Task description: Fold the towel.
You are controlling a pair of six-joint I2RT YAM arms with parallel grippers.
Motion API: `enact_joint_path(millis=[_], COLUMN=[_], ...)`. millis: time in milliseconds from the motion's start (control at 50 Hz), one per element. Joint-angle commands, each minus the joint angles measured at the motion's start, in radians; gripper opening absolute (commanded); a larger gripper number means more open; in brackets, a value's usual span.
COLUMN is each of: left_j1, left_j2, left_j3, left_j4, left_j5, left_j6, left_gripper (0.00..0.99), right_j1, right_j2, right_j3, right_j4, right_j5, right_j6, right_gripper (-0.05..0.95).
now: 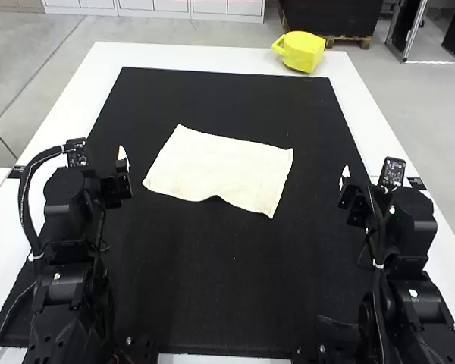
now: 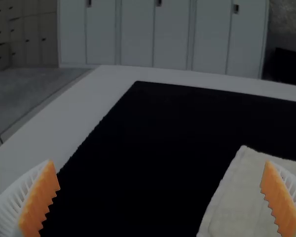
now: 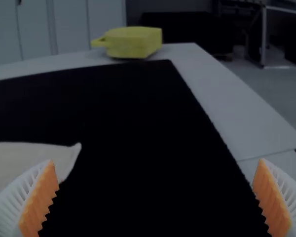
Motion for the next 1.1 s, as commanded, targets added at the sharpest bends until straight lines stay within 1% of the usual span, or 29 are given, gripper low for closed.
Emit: enact_joint_path(millis=[0, 20, 40, 60, 100, 120, 140, 180, 240, 280, 340, 400, 500, 560, 600, 640, 660, 720, 760, 800, 840, 880, 920, 1000, 1040, 1080], left_j1=[-0.001, -0.001, -0.001, -0.001, -0.001, -0.001, -0.001, -0.001, -0.001, -0.001, -0.001, 0.001, -0.001, -0.002, -0.001, -0.002, -0.002, -0.002, -0.002, -0.002, -0.002, -0.002, -0.002, -0.002, -0.002, -0.007], left_j2=[-0.008, -0.008, -0.007, -0.008, -0.007, -0.008, -0.007, -0.008, -0.007, -0.008, -0.007, -0.007, 0.019, 0.078, 0.150, 0.228, 0.288, 0.429, 0.549, 0.635, 0.736, 0.805, 0.881, 0.987, 1.020, 1.055], left_j3=[-0.004, -0.004, -0.004, -0.006, -0.004, -0.004, -0.004, -0.004, -0.004, -0.002, 0.002, 0.017, 0.116, 0.189, 0.257, 0.320, 0.363, 0.464, 0.553, 0.616, 0.682, 0.722, 0.757, 0.792, 0.797, 0.797], left_j4=[0.031, 0.037, 0.054, 0.064, 0.100, 0.126, 0.143, 0.173, 0.216, 0.241, 0.273, 0.320, 0.327, 0.328, 0.328, 0.328, 0.328, 0.319, 0.279, 0.241, 0.196, 0.167, 0.139, 0.112, 0.097, 0.077], left_j5=[-0.011, -0.011, -0.011, -0.011, -0.011, -0.011, -0.011, -0.009, -0.004, 0.002, 0.009, -0.001, -0.008, -0.009, -0.014, -0.015, -0.017, -0.017, -0.009, -0.004, 0.012, 0.014, 0.020, 0.025, 0.046, 0.061], left_j6=[0.115, 0.133, 0.170, 0.201, 0.282, 0.337, 0.368, 0.400, 0.423, 0.425, 0.425, 0.425, 0.425, 0.425, 0.417, 0.389, 0.365, 0.316, 0.293, 0.277, 0.270, 0.265, 0.265, 0.267, 0.267, 0.268], left_gripper=[0.961, 0.959, 0.954, 0.952, 0.951, 0.951, 0.951, 0.951, 0.951, 0.951, 0.951, 0.951, 0.952, 0.952, 0.952, 0.952, 0.954, 0.956, 0.956, 0.957, 0.956, 0.956, 0.957, 0.957, 0.957, 0.957], right_j1=[0.005, 0.005, 0.005, 0.005, 0.005, 0.005, 0.005, 0.003, 0.003, 0.002, -0.003, -0.009, -0.015, -0.015, -0.017, -0.018, -0.018, -0.020, -0.023, -0.023, -0.023, -0.023, -0.024, -0.021, -0.017, -0.014], right_j2=[-0.011, -0.011, -0.011, -0.011, -0.011, -0.011, -0.011, -0.011, -0.011, -0.011, -0.011, -0.008, 0.044, 0.132, 0.230, 0.322, 0.390, 0.518, 0.617, 0.679, 0.753, 0.808, 0.873, 0.971, 1.009, 1.055], right_j3=[-0.006, -0.006, -0.007, -0.006, -0.006, -0.006, -0.006, -0.006, -0.006, -0.006, -0.001, 0.030, 0.151, 0.238, 0.320, 0.392, 0.441, 0.550, 0.628, 0.674, 0.715, 0.743, 0.766, 0.768, 0.757, 0.737], right_j4=[0.051, 0.068, 0.081, 0.088, 0.100, 0.111, 0.122, 0.150, 0.189, 0.214, 0.278, 0.294, 0.297, 0.298, 0.298, 0.297, 0.289, 0.254, 0.203, 0.169, 0.117, 0.082, 0.019, -0.068, -0.104, -0.133], right_j5=[-0.008, -0.008, -0.008, -0.008, -0.012, -0.015, -0.014, -0.014, -0.012, -0.005, 0.014, 0.011, 0.005, 0.006, 0.008, 0.011, 0.011, 0.008, 0.002, 0.002, -0.014, -0.023, -0.069, -0.152, -0.196, -0.224], right_j6=[-0.082, -0.149, -0.257, -0.306, -0.358, -0.386, -0.402, -0.413, -0.450, -0.459, -0.485, -0.485, -0.485, -0.464, -0.432, -0.395, -0.369, -0.316, -0.283, -0.249, -0.209, -0.152, -0.091, 0.012, 0.044, 0.093], right_gripper=[0.91, 0.91, 0.91, 0.90, 0.90, 0.90, 0.90, 0.90, 0.90, 0.90, 0.90, 0.90, 0.90, 0.90, 0.90, 0.90, 0.90, 0.90, 0.90, 0.90, 0.90, 0.90, 0.90, 0.90, 0.91, 0.91])
